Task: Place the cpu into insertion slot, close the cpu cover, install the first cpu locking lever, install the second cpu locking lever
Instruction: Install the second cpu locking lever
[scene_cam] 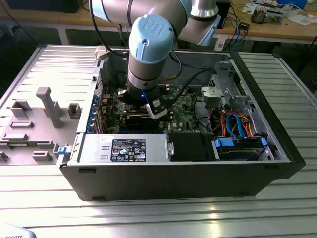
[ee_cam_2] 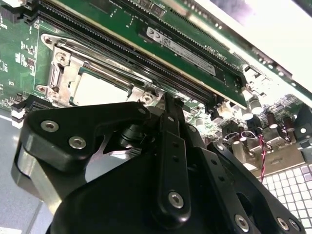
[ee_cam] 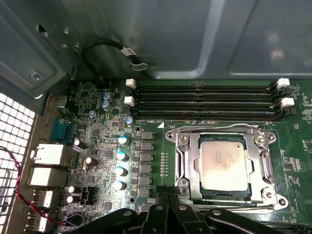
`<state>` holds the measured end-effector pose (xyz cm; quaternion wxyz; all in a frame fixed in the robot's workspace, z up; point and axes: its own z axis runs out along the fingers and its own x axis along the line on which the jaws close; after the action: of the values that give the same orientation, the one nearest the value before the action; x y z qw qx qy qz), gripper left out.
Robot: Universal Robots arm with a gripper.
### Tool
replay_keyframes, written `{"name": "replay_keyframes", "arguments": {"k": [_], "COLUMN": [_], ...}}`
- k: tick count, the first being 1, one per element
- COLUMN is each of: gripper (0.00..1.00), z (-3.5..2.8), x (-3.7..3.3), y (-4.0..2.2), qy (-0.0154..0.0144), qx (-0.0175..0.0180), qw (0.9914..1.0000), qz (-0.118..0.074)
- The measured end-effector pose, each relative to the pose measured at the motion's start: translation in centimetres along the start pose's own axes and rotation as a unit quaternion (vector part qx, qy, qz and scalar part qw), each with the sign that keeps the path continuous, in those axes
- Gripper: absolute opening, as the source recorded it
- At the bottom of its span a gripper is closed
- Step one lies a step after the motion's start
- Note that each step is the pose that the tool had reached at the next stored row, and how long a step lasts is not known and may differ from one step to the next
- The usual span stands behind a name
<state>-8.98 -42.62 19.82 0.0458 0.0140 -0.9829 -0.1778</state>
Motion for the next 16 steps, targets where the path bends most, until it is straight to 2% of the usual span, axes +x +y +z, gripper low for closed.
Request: {"name": "replay_keyframes", "arguments": {"k": [7,11,13,16], "gripper": [0.11,0.11,0.11,0.11], "z": [-0.78,-1.57,-2.28,-2.7], "x": [0.17,0.29,0.4,0.44], "y": [0.4,0.77,1.13,1.38], "qy": [0.0,0.0,0.0,0.0], "qx": [0.0,0.0,0.0,0.0001], "qw": [1.0,1.0,1.0,1.0], "qz": [0.0,0.0,0.0,0.0]}}
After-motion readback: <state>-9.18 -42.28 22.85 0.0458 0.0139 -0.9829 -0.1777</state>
